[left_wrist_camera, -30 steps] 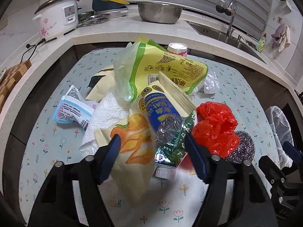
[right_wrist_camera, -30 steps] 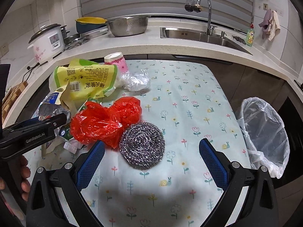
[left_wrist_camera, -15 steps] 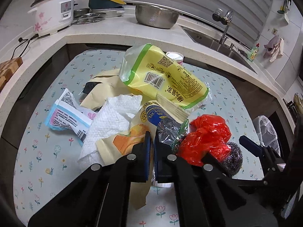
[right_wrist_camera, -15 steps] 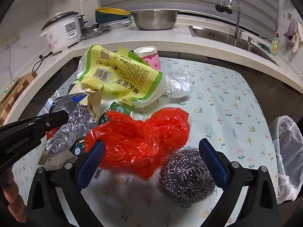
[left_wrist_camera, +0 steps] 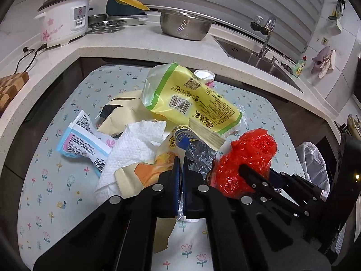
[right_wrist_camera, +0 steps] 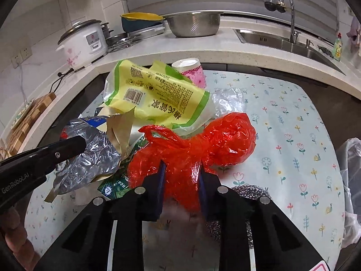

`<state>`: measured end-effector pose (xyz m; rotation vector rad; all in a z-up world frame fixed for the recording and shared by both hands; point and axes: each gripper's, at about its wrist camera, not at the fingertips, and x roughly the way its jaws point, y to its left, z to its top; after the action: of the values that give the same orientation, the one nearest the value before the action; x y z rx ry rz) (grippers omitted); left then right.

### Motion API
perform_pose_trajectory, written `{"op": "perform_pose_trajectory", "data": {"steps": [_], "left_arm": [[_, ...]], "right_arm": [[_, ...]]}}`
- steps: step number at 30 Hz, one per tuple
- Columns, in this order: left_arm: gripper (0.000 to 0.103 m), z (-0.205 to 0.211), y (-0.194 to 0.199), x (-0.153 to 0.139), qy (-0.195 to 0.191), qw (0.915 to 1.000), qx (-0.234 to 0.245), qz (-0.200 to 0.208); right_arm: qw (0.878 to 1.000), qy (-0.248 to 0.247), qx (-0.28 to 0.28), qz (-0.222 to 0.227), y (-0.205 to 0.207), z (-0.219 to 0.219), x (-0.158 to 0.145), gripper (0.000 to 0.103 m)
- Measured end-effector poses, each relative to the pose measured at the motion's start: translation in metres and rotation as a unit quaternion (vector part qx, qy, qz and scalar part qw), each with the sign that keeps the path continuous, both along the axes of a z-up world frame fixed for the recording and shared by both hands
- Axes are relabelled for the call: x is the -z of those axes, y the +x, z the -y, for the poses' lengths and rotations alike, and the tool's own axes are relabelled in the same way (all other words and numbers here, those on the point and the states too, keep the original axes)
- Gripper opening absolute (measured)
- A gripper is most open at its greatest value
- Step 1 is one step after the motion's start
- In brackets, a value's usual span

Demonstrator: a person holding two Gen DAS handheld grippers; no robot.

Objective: Collect trash
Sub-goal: 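Carry the foil packet and red bag over the white-lined trash bin with both grippers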

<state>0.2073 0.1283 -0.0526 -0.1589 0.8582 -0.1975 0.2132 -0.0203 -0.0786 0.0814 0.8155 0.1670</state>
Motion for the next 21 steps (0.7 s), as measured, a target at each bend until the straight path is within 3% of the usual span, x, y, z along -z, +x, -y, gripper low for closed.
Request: {"op": "perform_pose_trajectory", "data": {"steps": [8,21], "left_arm": [[0.001,0.030,-0.018,-0.032,-0.003,0.9993,0.025,0.029],[0.001,0.144,-0.049,-0.071,-0.013,0.9910,0.119,0.060]], "right_arm": [[0.998,0.003,0.038,0.043,-0.026,0.038,-0.037,0.022],[0.985,-0.006,0.153,0.081,-0.094,0.156,-0.072,0.022]]}}
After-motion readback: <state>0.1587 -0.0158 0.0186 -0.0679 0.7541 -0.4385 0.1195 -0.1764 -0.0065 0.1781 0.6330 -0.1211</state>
